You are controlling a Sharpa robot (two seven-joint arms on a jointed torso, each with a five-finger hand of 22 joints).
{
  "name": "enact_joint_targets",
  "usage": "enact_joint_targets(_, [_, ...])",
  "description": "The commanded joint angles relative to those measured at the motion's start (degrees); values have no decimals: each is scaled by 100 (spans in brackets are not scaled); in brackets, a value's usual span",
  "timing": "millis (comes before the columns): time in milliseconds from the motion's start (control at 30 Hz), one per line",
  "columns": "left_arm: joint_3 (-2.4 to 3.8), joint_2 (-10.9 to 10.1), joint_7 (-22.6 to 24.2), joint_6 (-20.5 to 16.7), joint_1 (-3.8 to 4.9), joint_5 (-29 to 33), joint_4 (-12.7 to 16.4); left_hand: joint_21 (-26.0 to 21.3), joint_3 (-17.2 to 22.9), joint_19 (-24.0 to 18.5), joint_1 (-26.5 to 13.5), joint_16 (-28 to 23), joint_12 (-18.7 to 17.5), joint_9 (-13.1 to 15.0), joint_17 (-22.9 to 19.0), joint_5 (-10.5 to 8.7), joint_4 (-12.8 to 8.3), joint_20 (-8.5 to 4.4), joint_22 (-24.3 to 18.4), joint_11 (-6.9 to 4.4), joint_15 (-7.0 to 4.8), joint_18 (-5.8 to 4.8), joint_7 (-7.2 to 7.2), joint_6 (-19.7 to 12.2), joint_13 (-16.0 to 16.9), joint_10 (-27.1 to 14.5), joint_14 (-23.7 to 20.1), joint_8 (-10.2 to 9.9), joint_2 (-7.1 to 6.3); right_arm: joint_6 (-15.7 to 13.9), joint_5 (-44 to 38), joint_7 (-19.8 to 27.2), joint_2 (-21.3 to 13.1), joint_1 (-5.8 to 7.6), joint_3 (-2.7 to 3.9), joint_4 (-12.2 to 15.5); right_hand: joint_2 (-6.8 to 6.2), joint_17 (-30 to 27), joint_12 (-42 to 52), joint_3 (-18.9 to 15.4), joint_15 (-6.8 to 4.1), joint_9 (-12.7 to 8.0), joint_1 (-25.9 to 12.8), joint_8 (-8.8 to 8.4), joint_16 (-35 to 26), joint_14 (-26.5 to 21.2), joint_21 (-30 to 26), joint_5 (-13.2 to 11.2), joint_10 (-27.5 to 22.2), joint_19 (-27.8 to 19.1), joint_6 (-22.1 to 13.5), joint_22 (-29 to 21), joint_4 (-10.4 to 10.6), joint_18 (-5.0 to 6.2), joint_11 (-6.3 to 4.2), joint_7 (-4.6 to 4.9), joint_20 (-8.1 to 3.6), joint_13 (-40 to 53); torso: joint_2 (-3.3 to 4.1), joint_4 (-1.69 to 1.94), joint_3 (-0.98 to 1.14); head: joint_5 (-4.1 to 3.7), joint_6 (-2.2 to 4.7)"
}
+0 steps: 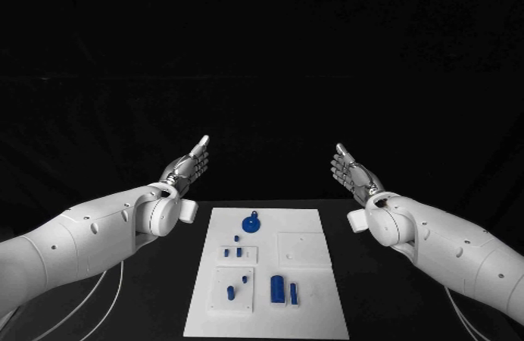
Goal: Assemble the parts on the task board
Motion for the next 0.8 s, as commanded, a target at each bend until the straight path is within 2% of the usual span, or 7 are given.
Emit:
enact_joint_targets(33, [48, -103, 318, -749, -117, 132, 438, -77, 80, -823, -2804, -66, -71, -53, -51, -83, 12, -136, -66, -112, -123, -127, -104, -840, -49, -1035, -1030, -83, -40, -723, 615, 459, -120, 79, -197, 441, -58, -53, -75, -69, -123, -50, -1920, -77, -82, -1209, -79, -286, -1100, -814, -804, -57, 215, -227, -128, -118, -177, -49, -132, 77, 47, -9, -27])
enact_joint_targets(67, [60, -127, 344, -825, -142, 145, 525, -77, 80, -823, -2804, -66, -71, -53, -51, -83, 12, -136, -66, -112, -123, -127, -104, -840, -49, -1035, -1030, -83, -40, -799, 679, 499, -147, 95, -249, 528, -58, -53, -75, -69, -123, -50, -1920, -77, -82, -1209, -79, -286, -1100, -814, -804, -57, 215, -227, -128, -118, -177, -49, -134, 78, 48, -9, -28])
enact_joint_targets(267, [211, -442, 687, -1835, -474, 307, 1683, -77, 80, -823, -2804, -66, -71, -53, -51, -83, 12, -136, -66, -112, -123, -127, -104, -840, -49, -1035, -1030, -83, -40, -1809, 1527, 1035, -500, 314, -936, 1687, -58, -53, -75, -69, -123, -50, -1920, -77, -82, -1209, -79, -286, -1100, -814, -804, -57, 215, -227, -128, -118, -177, -49, -135, 79, 48, -9, -28])
enact_joint_targets(300, [244, -510, 760, -2051, -544, 342, 1930, -77, 80, -823, -2804, -66, -71, -53, -51, -83, 12, -136, -66, -112, -123, -127, -104, -840, -49, -1035, -1030, -83, -40, -2038, 1720, 1156, -580, 364, -1092, 1949, -58, -53, -75, -69, -123, -50, -1920, -77, -82, -1209, -79, -286, -1100, -814, -804, -57, 215, -227, -128, -118, -177, -49, -135, 79, 48, -9, -28])
enact_joint_targets(500, [347, -725, 994, -2740, -770, 453, 2720, -77, 80, -823, -2804, -66, -71, -53, -51, -83, 12, -136, -66, -112, -123, -127, -104, -840, -49, -1035, -1030, -83, -40, -2793, 2354, 1556, -844, 527, -1605, 2815, -58, -53, -75, -69, -123, -50, -1920, -77, -82, -1209, -79, -286, -1100, -814, -804, -57, 215, -227, -128, -118, -177, -49, -135, 79, 48, -9, -28])
enact_joint_targets(633, [381, -794, 1069, -2963, -843, 489, 2975, -77, 80, -823, -2804, -66, -71, -53, -51, -83, 12, -136, -66, -112, -123, -127, -104, -840, -49, -1035, -1030, -83, -40, -3057, 2576, 1696, -936, 584, -1785, 3118, -58, -53, -75, -69, -123, -50, -1920, -77, -82, -1209, -79, -286, -1100, -814, -804, -57, 215, -227, -128, -118, -177, -49, -135, 79, 48, -9, -28])
enact_joint_targets(800, [390, -814, 1091, -3027, -864, 499, 3048, -77, 80, -823, -2804, -66, -71, -53, -51, -83, 12, -136, -66, -112, -123, -127, -104, -840, -49, -1035, -1030, -83, -40, -3163, 2665, 1753, -973, 607, -1857, 3239, -58, -53, -75, -69, -123, -50, -1920, -77, -82, -1209, -79, -286, -1100, -814, -804, -57, 215, -227, -128, -118, -177, -49, -135, 79, 48, -9, -28])
